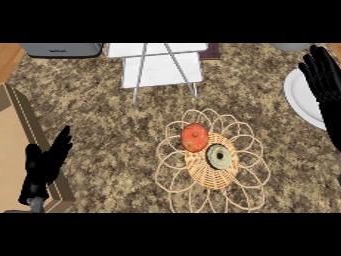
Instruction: Pick the cupcake from the placemat and place it in the tiered shelf
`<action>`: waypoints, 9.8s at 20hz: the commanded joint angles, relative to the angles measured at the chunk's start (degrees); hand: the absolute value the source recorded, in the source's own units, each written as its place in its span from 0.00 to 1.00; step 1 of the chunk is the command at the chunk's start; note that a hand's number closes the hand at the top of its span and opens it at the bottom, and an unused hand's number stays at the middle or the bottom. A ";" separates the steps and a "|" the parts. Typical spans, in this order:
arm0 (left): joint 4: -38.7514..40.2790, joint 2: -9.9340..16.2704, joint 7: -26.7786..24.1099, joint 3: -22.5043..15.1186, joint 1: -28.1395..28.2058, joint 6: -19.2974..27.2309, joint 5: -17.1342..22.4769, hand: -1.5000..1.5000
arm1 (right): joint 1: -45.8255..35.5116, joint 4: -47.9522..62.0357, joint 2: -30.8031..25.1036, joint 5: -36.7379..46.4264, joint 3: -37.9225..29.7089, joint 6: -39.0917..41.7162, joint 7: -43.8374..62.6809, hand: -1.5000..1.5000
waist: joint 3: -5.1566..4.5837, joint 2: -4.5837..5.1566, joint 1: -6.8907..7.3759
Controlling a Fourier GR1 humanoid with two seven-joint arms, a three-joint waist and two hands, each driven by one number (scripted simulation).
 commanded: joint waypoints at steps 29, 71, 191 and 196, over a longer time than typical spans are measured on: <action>-7.21 -2.33 9.41 3.96 1.85 -2.92 5.69 0.50 | 25.22 -22.30 -11.73 14.33 4.32 -2.76 30.80 0.00 | -1.75 1.36 -1.68; -6.23 -4.53 9.89 5.53 0.53 -4.01 3.41 0.50 | -6.72 2.85 14.77 48.22 25.10 1.92 77.03 0.00 | -1.54 1.16 -1.68; -6.00 -8.07 12.56 9.48 -2.67 -8.51 -1.19 0.50 | -82.58 78.88 20.96 47.35 -3.52 -8.28 26.11 1.00 | -1.52 2.25 1.33; -7.03 -7.42 13.61 10.18 -3.74 -8.38 -1.47 0.50 | -81.64 78.27 22.08 43.51 -8.92 -15.79 26.36 0.00 | -1.48 2.13 1.16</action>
